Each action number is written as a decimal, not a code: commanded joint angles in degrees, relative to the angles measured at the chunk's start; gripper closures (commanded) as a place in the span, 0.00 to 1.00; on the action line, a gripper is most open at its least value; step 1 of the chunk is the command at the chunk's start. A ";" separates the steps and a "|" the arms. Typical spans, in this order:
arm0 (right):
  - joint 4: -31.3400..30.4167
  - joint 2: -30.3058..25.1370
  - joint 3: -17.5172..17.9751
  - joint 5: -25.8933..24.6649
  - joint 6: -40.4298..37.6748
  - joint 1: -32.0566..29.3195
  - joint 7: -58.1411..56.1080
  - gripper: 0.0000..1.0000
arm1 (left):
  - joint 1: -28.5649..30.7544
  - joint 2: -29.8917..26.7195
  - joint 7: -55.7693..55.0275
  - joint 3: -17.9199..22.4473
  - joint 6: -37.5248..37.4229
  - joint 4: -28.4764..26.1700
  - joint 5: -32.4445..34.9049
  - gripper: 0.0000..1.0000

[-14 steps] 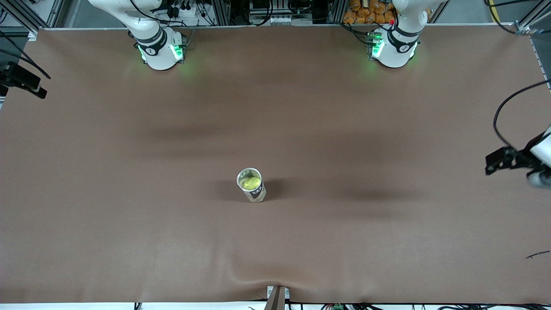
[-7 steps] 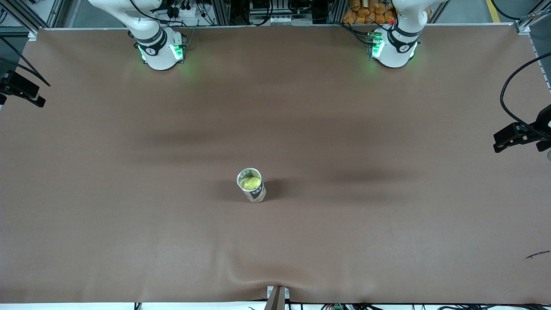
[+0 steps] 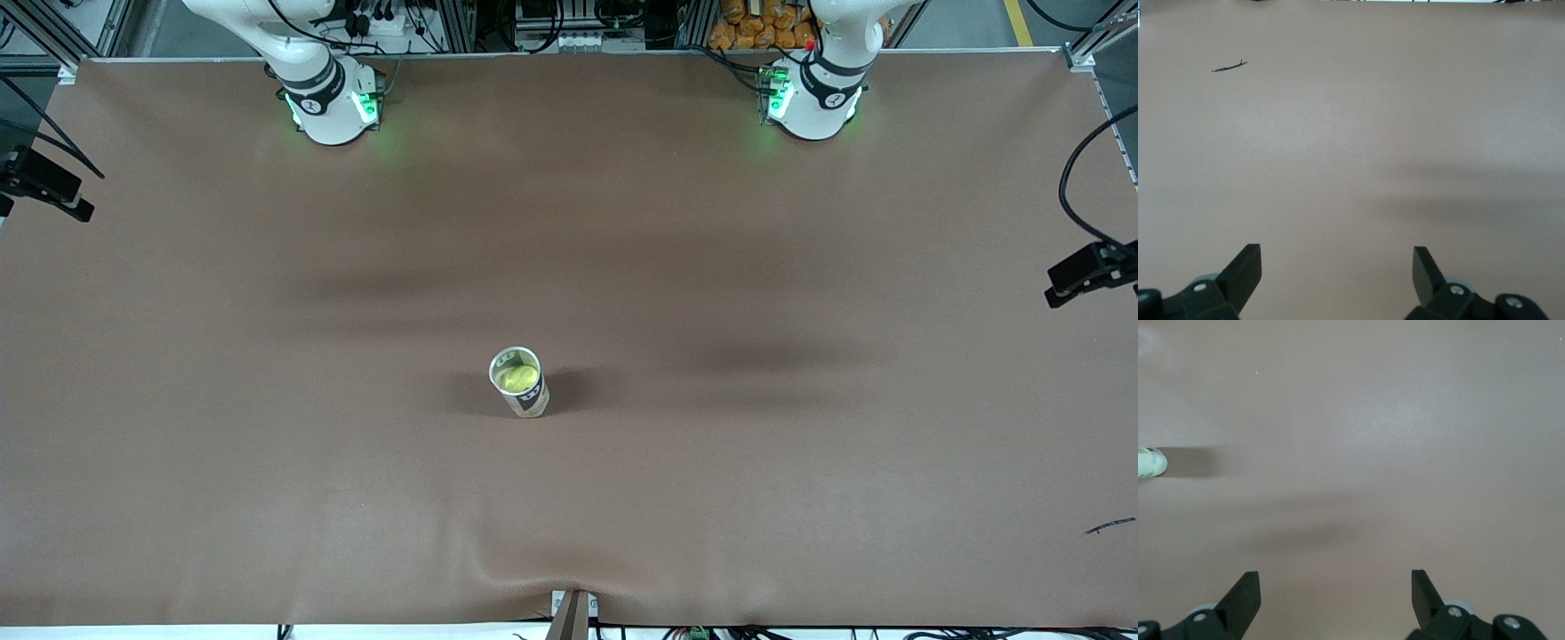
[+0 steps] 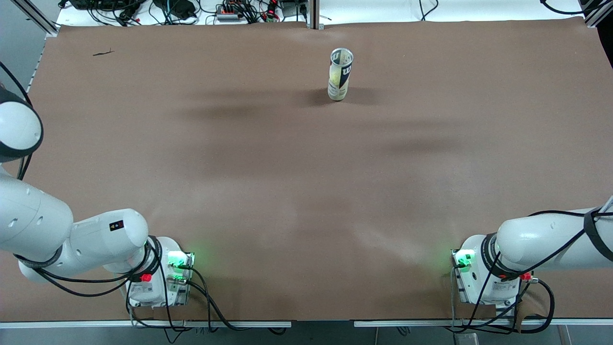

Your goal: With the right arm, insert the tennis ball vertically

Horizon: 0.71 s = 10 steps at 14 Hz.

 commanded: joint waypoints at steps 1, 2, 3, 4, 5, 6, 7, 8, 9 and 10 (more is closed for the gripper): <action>1.13 0.52 -0.25 -0.20 -0.42 0.45 -0.49 0.00 | -6.08 -4.56 -3.41 5.31 -1.74 -4.23 -1.33 0.00; 1.13 0.52 -0.34 -0.20 -0.42 0.45 -0.49 0.00 | -8.27 -5.70 -5.07 5.84 -1.75 -5.63 -1.33 0.00; 1.13 0.52 -0.34 -0.20 -0.42 0.45 -0.49 0.00 | -10.04 -6.58 -7.00 6.20 -1.75 -7.13 -1.33 0.00; 1.13 0.52 -0.26 -0.20 -0.42 0.45 -0.49 0.00 | -12.49 -7.55 -7.89 8.20 -1.58 -8.53 -1.33 0.00; 1.13 0.52 -0.25 -0.20 -0.42 0.45 -0.49 0.00 | -16.26 -9.12 -7.99 11.62 -1.58 -10.11 -1.33 0.00; 1.13 0.52 -0.25 -0.20 -0.51 0.45 -0.49 0.00 | -18.12 -10.27 -7.90 13.30 -1.49 -11.61 -1.33 0.00; 1.13 0.43 -0.25 -0.20 -0.42 0.45 -0.49 0.00 | -18.14 -11.24 -7.81 13.49 -1.49 -12.67 -1.42 0.00; 1.13 0.43 -0.25 -0.20 -0.42 0.45 -0.49 0.00 | -17.97 -12.03 -7.64 13.50 -1.49 -13.55 -2.03 0.00; 1.13 0.52 -0.25 -0.20 -0.51 0.45 -0.41 0.00 | -17.88 -12.82 -7.11 13.58 -1.40 -14.69 -2.64 0.00; 1.13 0.52 -0.25 -0.20 -0.51 0.45 -0.41 0.00 | -17.88 -13.70 -7.02 13.67 -1.31 -15.75 -3.00 0.00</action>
